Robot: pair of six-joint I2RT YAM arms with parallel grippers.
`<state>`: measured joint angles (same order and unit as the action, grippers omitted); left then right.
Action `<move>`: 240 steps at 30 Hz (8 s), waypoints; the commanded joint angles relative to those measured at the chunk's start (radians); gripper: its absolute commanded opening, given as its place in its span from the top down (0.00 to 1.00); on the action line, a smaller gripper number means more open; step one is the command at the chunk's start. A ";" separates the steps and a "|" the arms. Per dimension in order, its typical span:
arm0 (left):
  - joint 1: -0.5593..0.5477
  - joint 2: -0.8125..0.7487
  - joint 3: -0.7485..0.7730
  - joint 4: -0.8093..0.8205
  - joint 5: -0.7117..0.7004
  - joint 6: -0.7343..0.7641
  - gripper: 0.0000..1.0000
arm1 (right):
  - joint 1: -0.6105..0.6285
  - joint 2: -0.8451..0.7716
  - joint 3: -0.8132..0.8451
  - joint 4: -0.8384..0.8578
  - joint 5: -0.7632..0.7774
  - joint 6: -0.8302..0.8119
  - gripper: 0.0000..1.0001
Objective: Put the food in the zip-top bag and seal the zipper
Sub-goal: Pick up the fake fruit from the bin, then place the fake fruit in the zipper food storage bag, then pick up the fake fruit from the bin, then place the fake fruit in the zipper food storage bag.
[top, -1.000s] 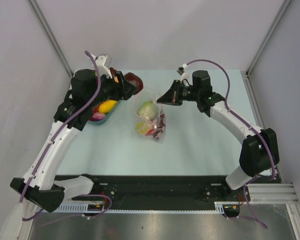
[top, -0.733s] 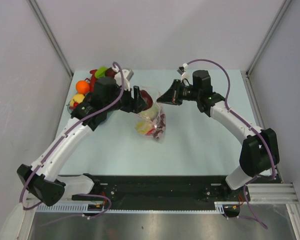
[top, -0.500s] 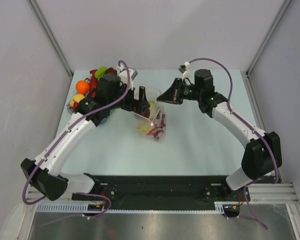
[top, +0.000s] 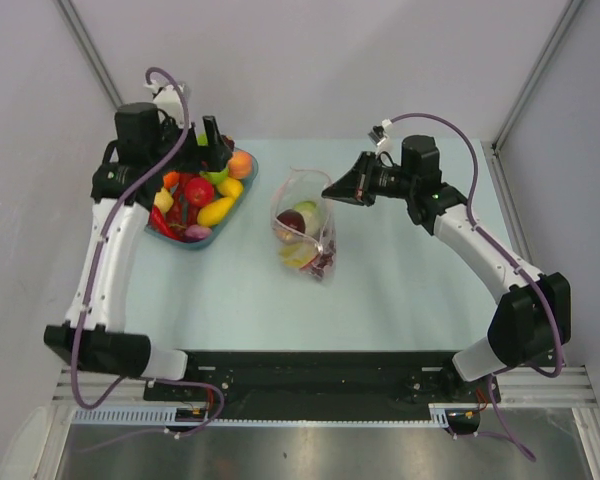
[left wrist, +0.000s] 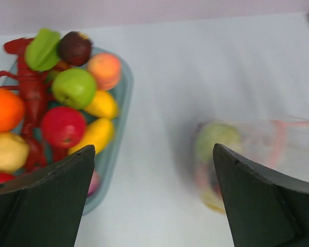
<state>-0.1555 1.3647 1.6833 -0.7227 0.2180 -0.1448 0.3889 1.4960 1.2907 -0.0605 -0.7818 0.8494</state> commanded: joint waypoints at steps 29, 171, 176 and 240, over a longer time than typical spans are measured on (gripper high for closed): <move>0.180 0.723 0.193 0.275 0.150 0.726 0.01 | -0.031 0.006 0.041 -0.027 -0.005 -0.102 1.00; 0.244 0.540 -0.140 0.062 -0.115 0.869 0.02 | -0.074 -0.085 0.188 -0.476 0.036 -0.447 1.00; 0.240 0.496 -0.132 0.043 -0.059 0.849 0.16 | -0.084 -0.079 0.188 -0.475 0.035 -0.440 1.00; 0.012 -0.087 -0.234 0.140 0.225 0.194 0.02 | -0.197 -0.020 0.070 -0.217 -0.223 -0.232 1.00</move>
<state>-0.2264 1.3212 1.5196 -0.4900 0.4541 0.0303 0.2188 1.4738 1.3869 -0.2134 -1.0008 0.7506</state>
